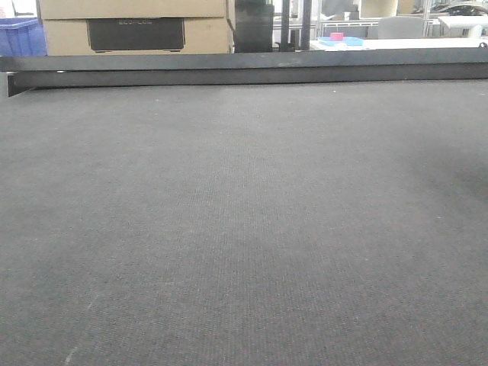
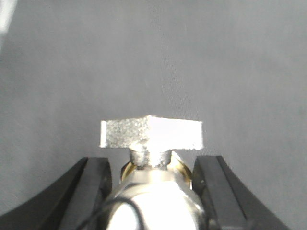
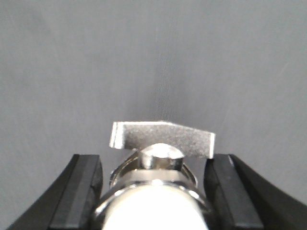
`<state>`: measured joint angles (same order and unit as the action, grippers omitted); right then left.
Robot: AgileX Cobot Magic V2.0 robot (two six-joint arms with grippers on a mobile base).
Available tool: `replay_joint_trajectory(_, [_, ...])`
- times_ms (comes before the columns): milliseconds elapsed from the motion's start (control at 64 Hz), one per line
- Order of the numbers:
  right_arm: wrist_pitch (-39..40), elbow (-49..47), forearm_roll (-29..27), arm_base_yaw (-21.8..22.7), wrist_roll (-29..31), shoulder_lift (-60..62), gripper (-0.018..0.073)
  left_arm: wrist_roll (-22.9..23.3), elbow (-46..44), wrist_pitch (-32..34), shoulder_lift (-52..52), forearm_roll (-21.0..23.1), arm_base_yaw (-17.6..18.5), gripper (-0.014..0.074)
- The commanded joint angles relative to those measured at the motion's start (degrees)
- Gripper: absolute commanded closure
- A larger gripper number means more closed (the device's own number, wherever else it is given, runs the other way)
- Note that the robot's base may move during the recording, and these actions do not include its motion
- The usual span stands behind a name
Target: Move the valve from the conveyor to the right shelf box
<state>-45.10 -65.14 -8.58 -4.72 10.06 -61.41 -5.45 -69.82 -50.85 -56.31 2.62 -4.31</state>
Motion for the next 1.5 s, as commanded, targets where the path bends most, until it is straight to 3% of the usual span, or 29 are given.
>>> replay_joint_trajectory(0, [5.4, -0.5, 0.2, 0.0, 0.6, 5.9, 0.0713, 0.3, -0.3, 3.6, 3.3, -1.3, 0.2, 0.0708])
replay_joint_trajectory(219, [8.2, -0.5, 0.2, 0.0, 0.6, 13.9, 0.0713, 0.3, -0.3, 6.4, 9.3, -3.2, 0.5, 0.0708])
replay_joint_trajectory(438, [7.9, -0.5, 0.2, 0.0, 0.6, 18.2, 0.0713, 1.6, 2.3, 9.2, 13.9, -4.5, 4.9, 0.0708])
replay_joint_trajectory(609, [7.2, -0.5, 0.2, 0.0, 0.6, 18.3, 0.0713, 6.1, 5.2, 13.8, 15.5, -4.3, 4.9, 0.0708])
replay_joint_trajectory(1484, [7.9, -0.5, 0.2, 0.0, 0.6, 18.3, 0.0713, 6.1, 5.3, 14.7, 15.5, -4.4, 4.9, 0.0708])
